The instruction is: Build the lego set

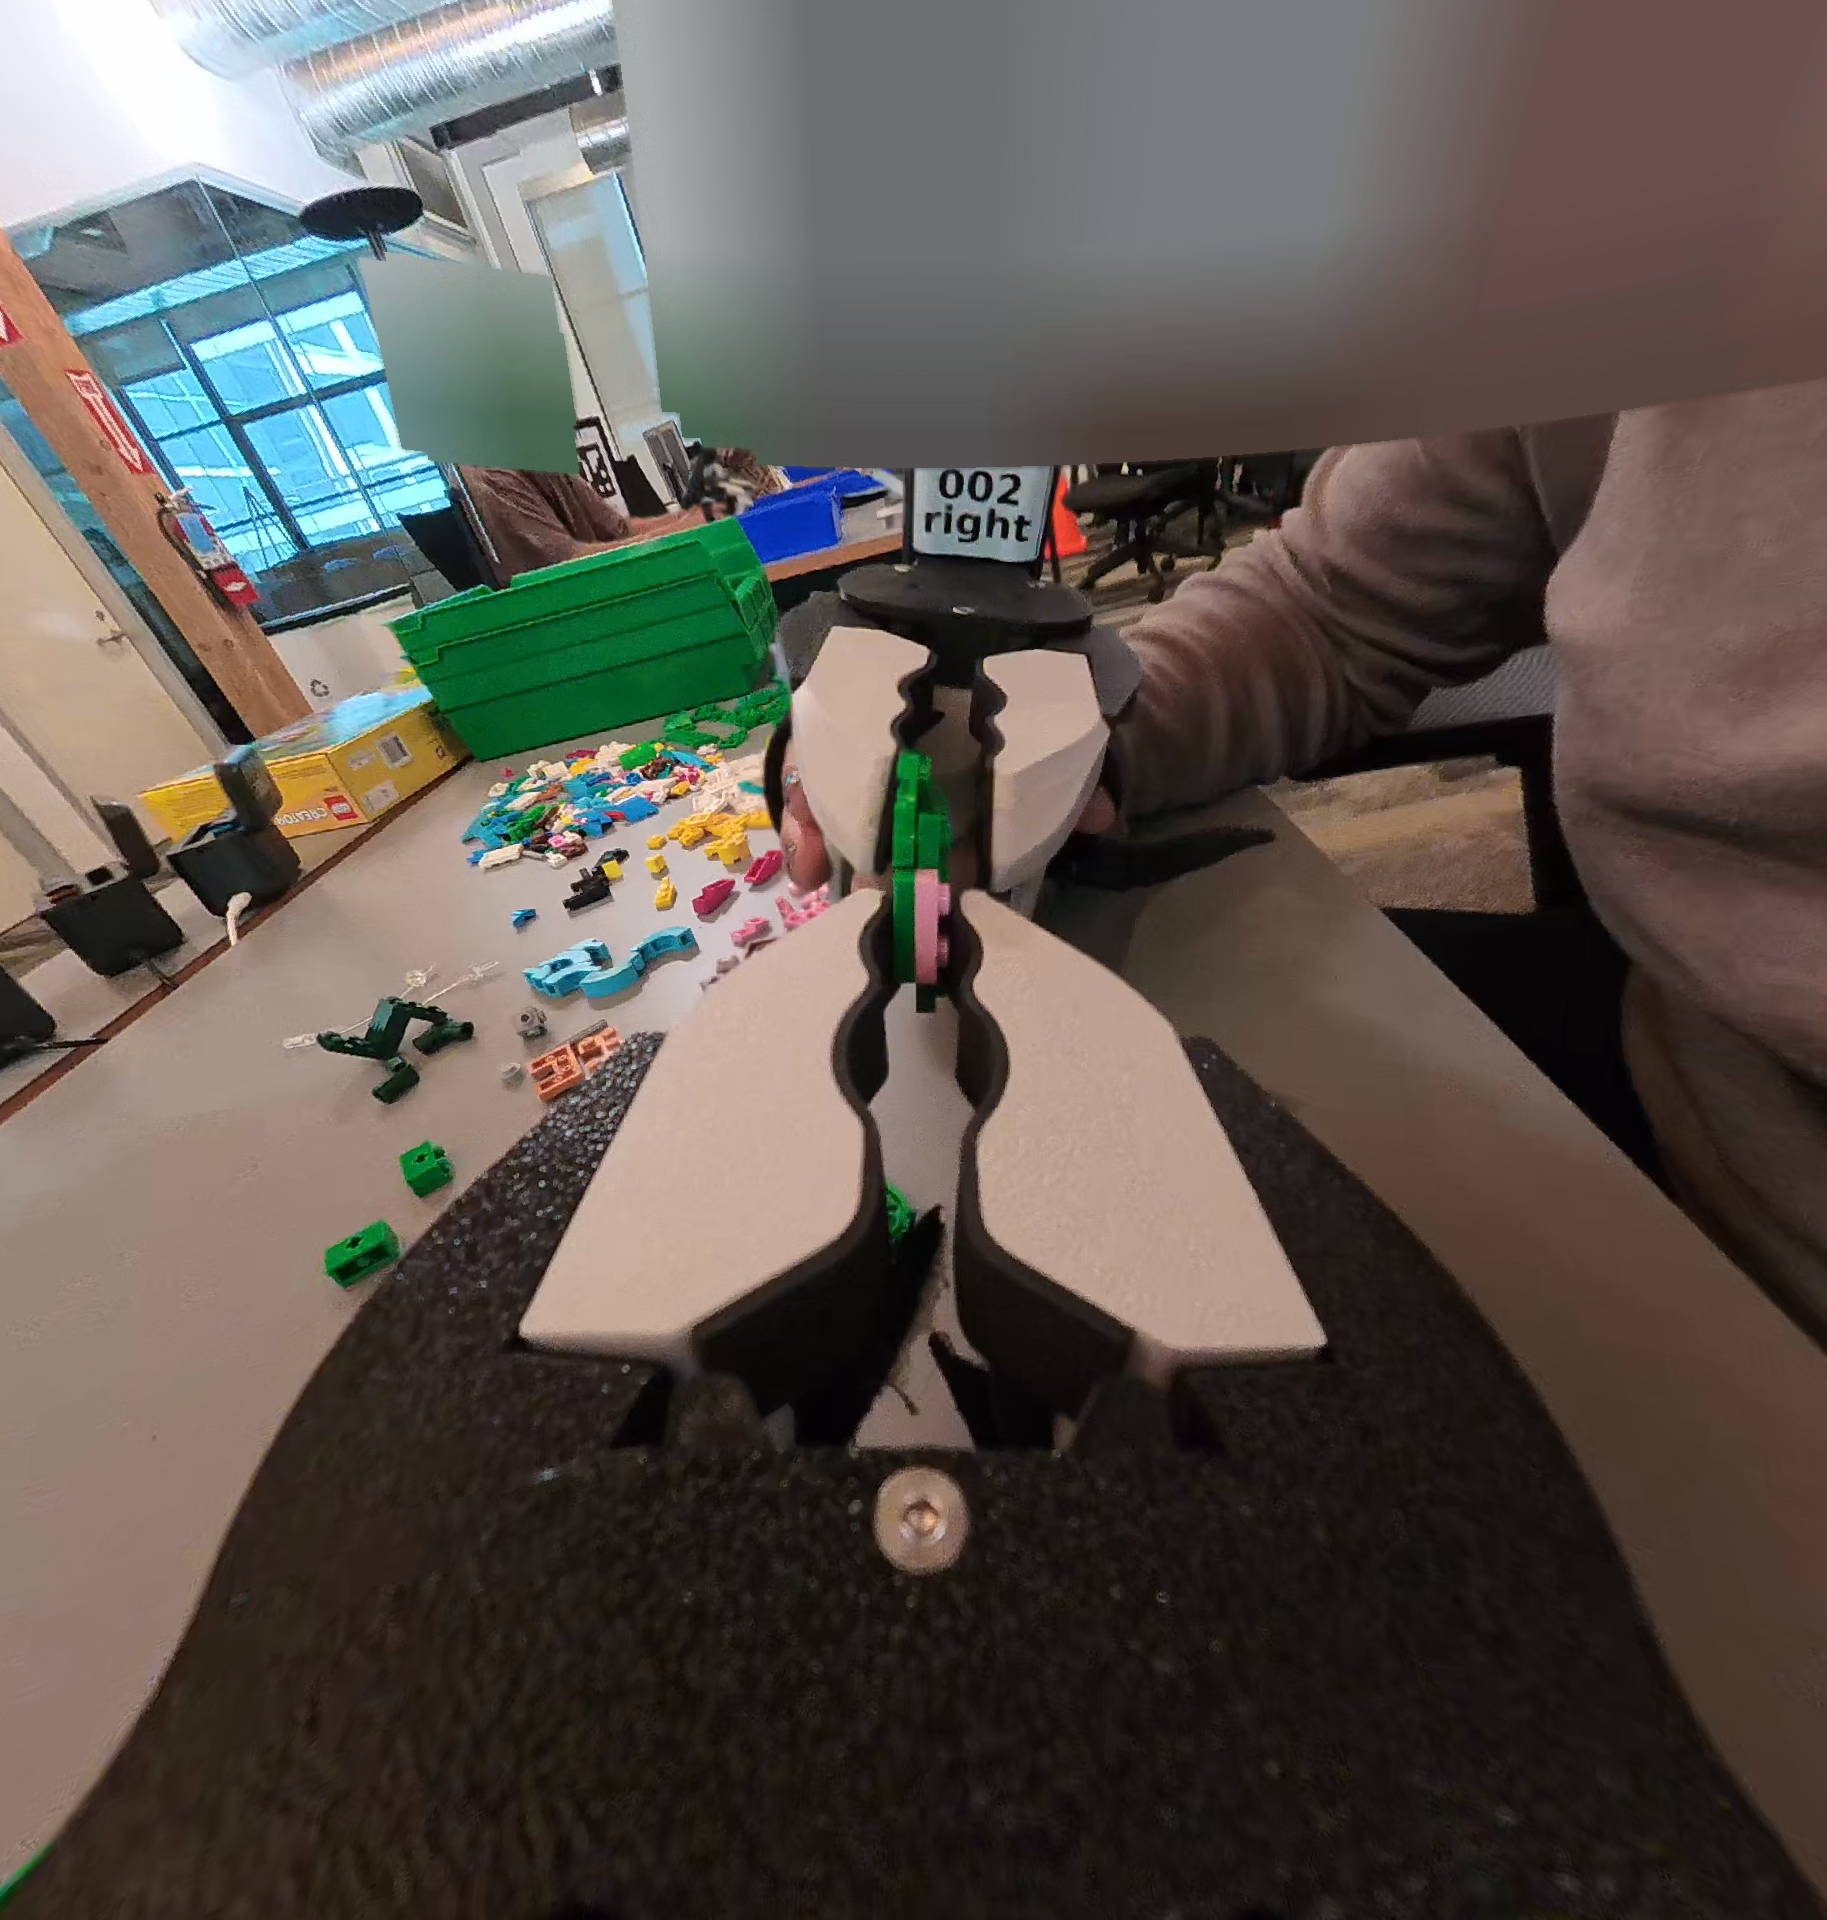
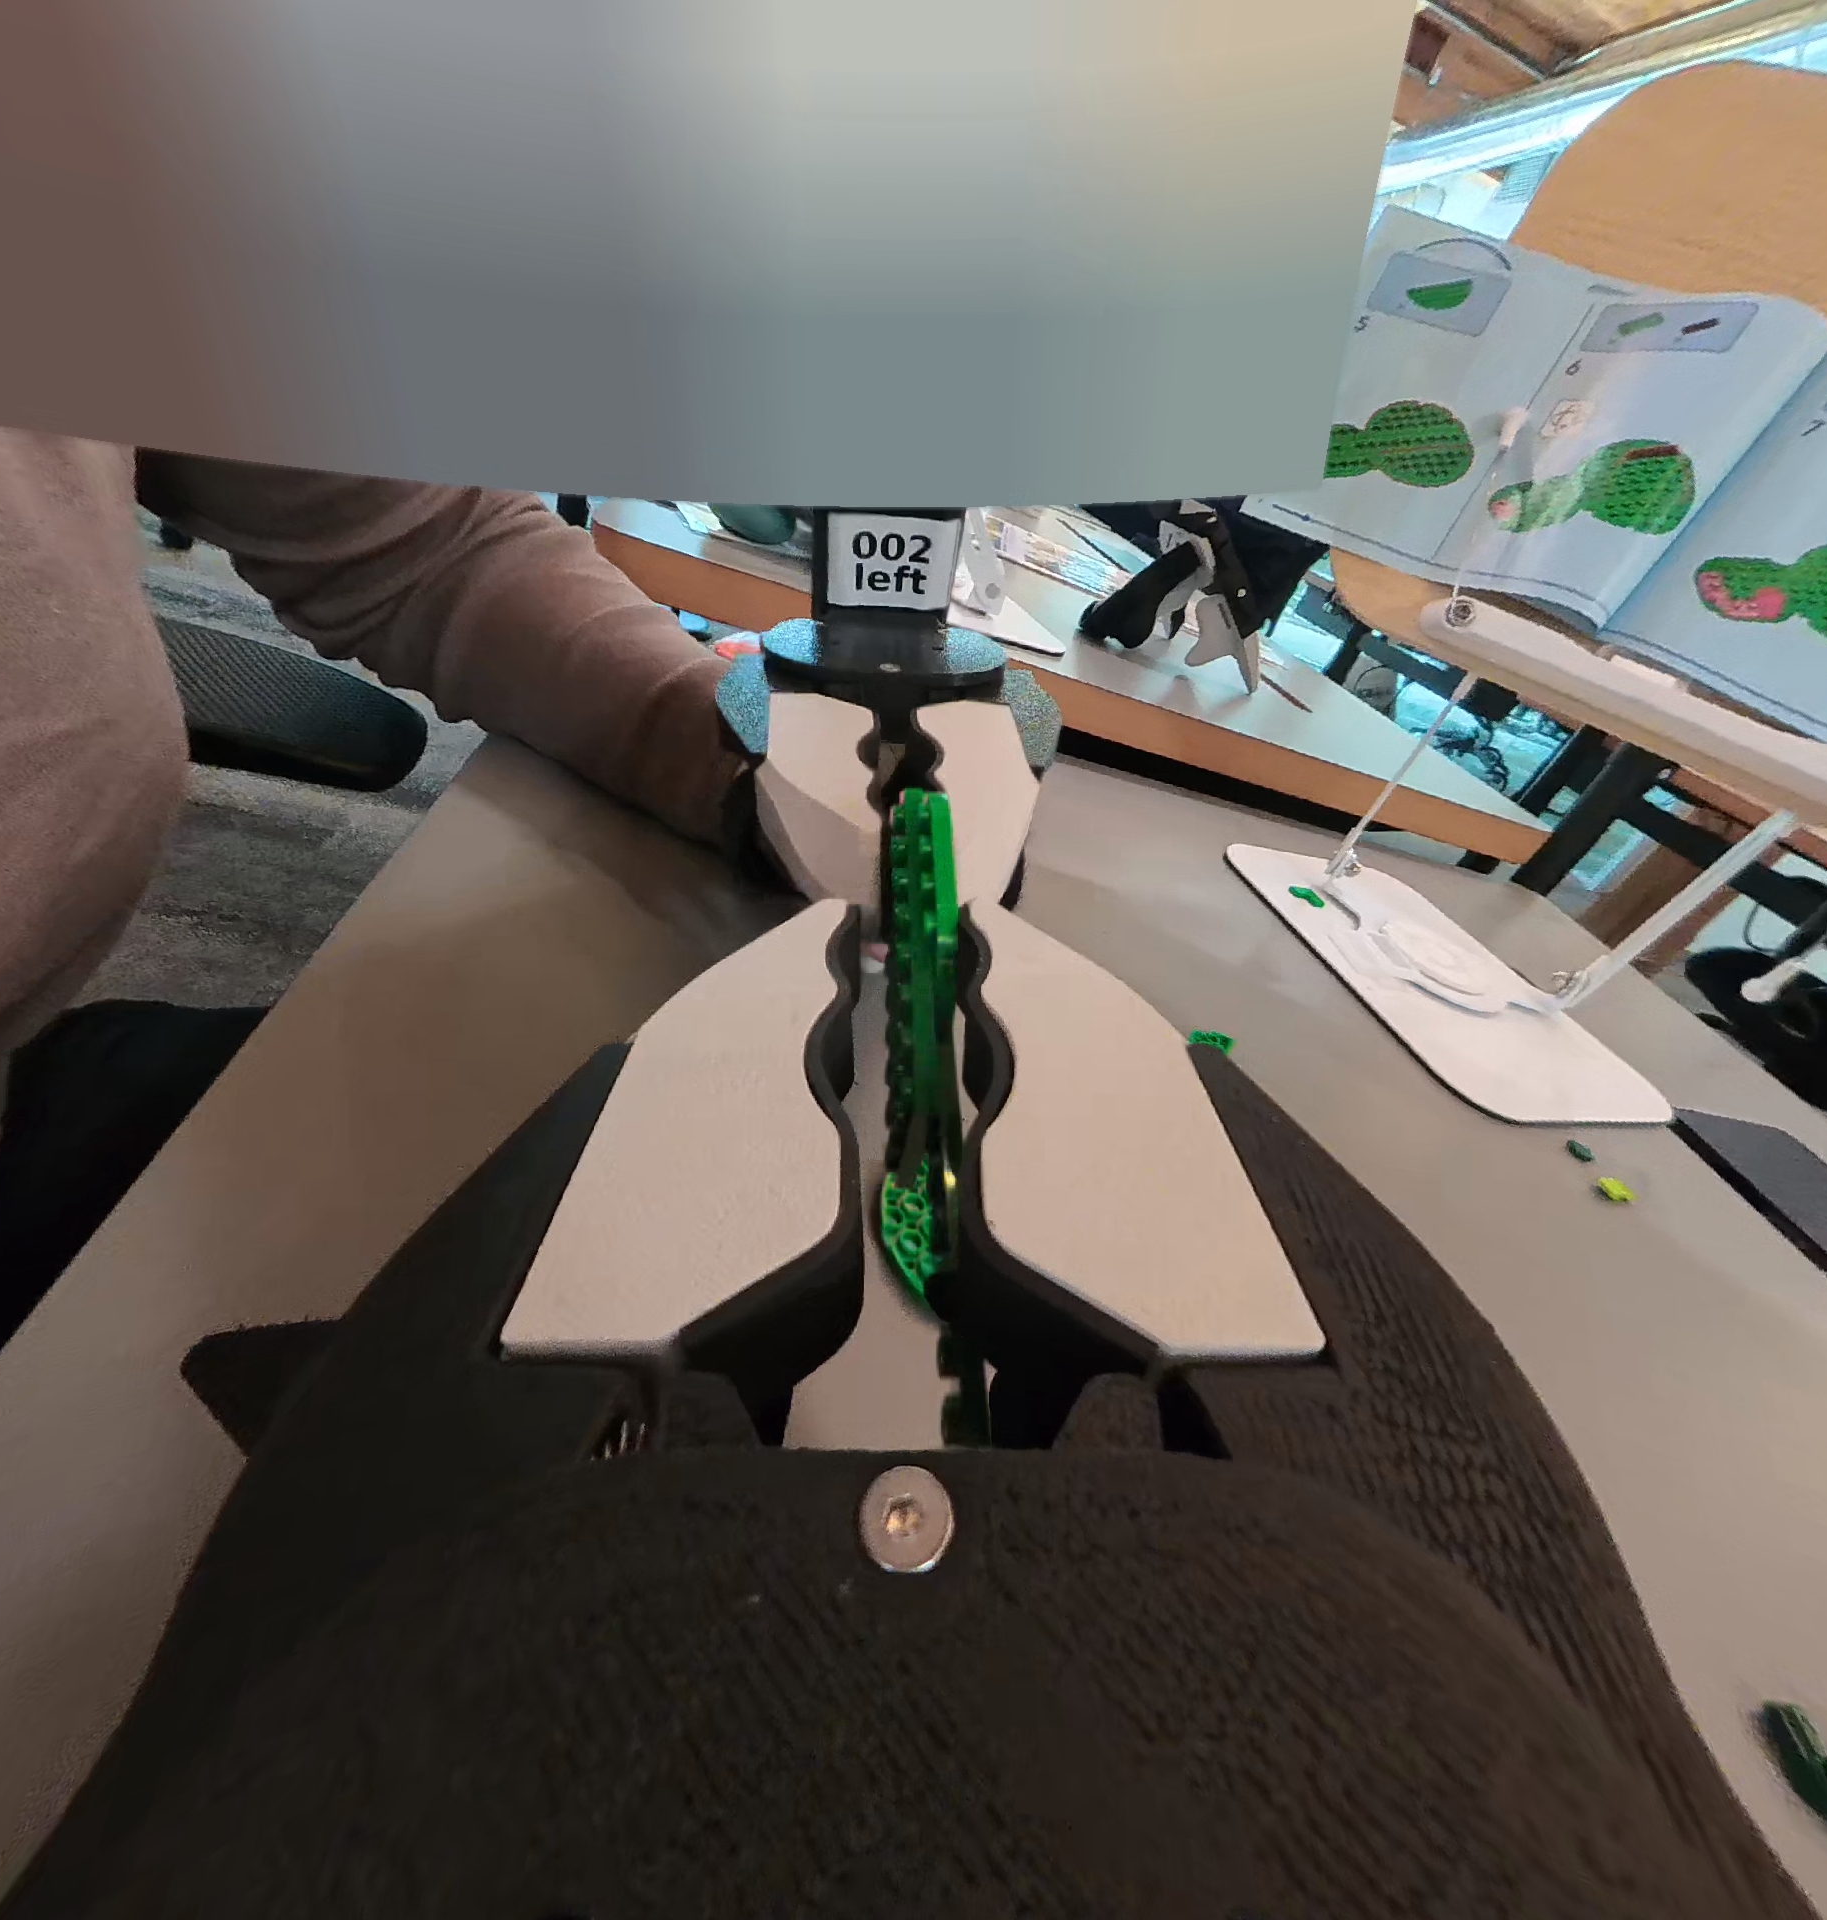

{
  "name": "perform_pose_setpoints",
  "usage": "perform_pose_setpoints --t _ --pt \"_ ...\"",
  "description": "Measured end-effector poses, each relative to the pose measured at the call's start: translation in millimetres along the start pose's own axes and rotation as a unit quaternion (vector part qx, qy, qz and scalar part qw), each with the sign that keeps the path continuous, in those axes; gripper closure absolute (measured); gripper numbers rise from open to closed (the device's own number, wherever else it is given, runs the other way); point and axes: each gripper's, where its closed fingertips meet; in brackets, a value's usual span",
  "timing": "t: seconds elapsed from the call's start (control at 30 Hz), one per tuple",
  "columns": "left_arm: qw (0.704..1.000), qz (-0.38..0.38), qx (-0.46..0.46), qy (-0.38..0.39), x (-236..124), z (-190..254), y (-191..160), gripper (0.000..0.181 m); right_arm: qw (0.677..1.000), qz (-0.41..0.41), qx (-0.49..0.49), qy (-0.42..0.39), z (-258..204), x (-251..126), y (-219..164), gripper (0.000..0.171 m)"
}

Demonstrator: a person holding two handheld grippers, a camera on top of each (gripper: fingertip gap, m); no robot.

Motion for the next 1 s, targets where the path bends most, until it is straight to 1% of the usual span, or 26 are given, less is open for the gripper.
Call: perform_pose_setpoints --t 0.07,0.23,0.6,0.7,0.77,0.8,0.87,0.93,1.0 --pt "1.0 0.006 -0.009 0.001 -1 -2 1 0.173 1.0 0.005 0.004 -0.004 3 -3 1 0.157" --pt "1.0 0.005 -0.009 0.001 -2 -3 1 0.173 1.0 0.013 -0.003 -0.014 6 -7 3 0.163" --pt "1.0 0.002 -0.009 0.0 -2 -3 0 0.173 1.0 -0.002 0.022 0.004 5 -6 2 0.165" --pt "1.0 -0.02 0.001 0.014 -1 -6 -5 0.173 1.0 -0.016 0.023 -0.002 9 -7 -6 0.163" --pt "1.0 -0.021 0.002 0.015 -2 -7 -6 0.173 0.999 -0.048 0.024 -0.004 12 -6 -18 0.154" --pt "1.0 -0.019 -0.003 0.016 -2 -8 -6 0.173 0.998 -0.058 0.027 0.002 11 -6 -22 0.16" --pt "0.999 -0.013 -0.018 0.023 -3 -12 -4 0.173 0.997 -0.053 0.053 0.006 12 -5 -21 0.164" --pt "0.997 0.006 -0.046 0.067 -6 -26 0 0.167 0.994 -0.039 0.103 -0.009 21 -3 -18 0.164" --pt "0.993 0.022 -0.058 0.1 -11 -37 2 0.15 0.98 0.002 0.196 -0.01 32 -3 -10 0.164"
Point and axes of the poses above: each gripper's, where its closed fingertips meet, x out along the fingers, y out of its top, z = x × y across the jaws, and after that the axes turned 3 degrees about -z, right-handed
